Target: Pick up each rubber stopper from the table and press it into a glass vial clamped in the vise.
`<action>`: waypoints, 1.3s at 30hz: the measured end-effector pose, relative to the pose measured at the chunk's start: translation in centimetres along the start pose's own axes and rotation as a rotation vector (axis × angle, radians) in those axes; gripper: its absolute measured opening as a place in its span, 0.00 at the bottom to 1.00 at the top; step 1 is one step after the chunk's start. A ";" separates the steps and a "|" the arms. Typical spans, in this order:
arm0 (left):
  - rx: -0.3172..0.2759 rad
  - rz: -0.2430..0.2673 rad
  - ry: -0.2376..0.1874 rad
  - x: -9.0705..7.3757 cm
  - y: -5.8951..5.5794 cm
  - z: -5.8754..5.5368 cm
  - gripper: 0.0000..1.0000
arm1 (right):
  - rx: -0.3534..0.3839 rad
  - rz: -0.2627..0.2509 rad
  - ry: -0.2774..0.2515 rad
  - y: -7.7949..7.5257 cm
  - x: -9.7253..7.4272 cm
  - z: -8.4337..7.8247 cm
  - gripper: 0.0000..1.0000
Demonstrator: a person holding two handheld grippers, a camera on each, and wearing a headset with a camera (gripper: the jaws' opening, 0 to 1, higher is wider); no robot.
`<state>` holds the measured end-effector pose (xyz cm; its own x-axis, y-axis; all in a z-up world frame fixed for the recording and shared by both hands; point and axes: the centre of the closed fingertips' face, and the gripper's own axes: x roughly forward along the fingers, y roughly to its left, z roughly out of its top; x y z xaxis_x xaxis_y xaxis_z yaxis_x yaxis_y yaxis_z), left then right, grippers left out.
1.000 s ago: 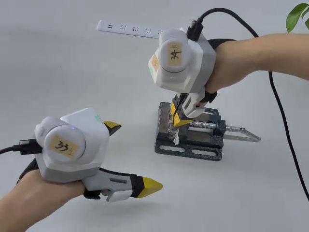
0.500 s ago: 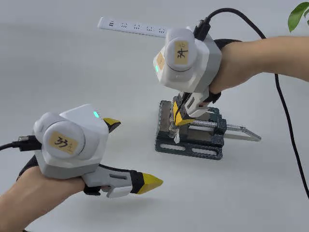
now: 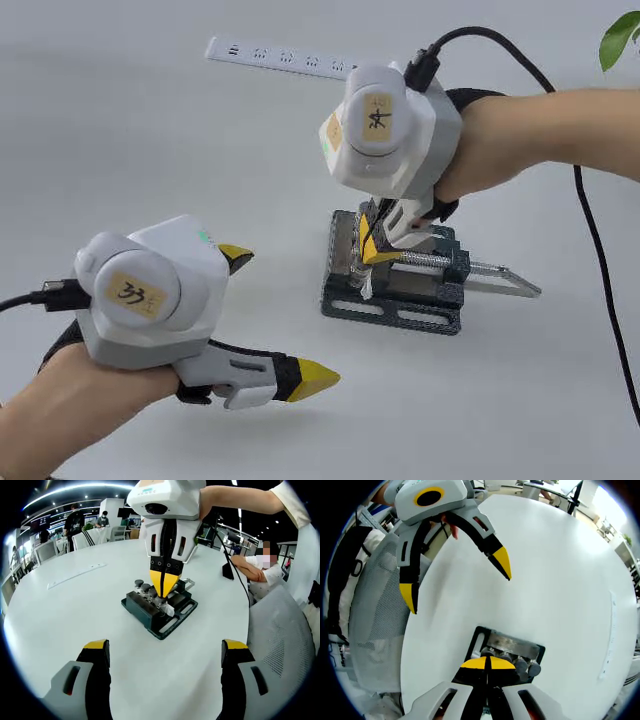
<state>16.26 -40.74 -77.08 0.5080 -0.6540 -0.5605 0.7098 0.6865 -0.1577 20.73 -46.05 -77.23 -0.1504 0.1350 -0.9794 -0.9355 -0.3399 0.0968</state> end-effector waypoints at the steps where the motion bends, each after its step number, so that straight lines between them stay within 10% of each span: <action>1: -0.001 0.001 0.002 0.0 0.0 -0.1 0.91 | -0.008 -0.002 0.010 -0.1 0.1 0.0 0.00; 20: -0.016 0.018 -0.005 -0.5 0.5 -0.4 0.91 | -0.031 -0.017 0.088 -0.1 0.1 0.1 0.00; 39: -0.003 0.020 -0.002 -0.6 0.6 0.1 0.91 | 0.047 -0.015 0.042 -0.2 0.2 0.2 0.00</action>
<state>16.39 -39.97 -76.69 0.5231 -0.6408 -0.5620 0.6978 0.7006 -0.1493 20.79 -45.78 -77.40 -0.1238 0.1004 -0.9872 -0.9517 -0.2937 0.0895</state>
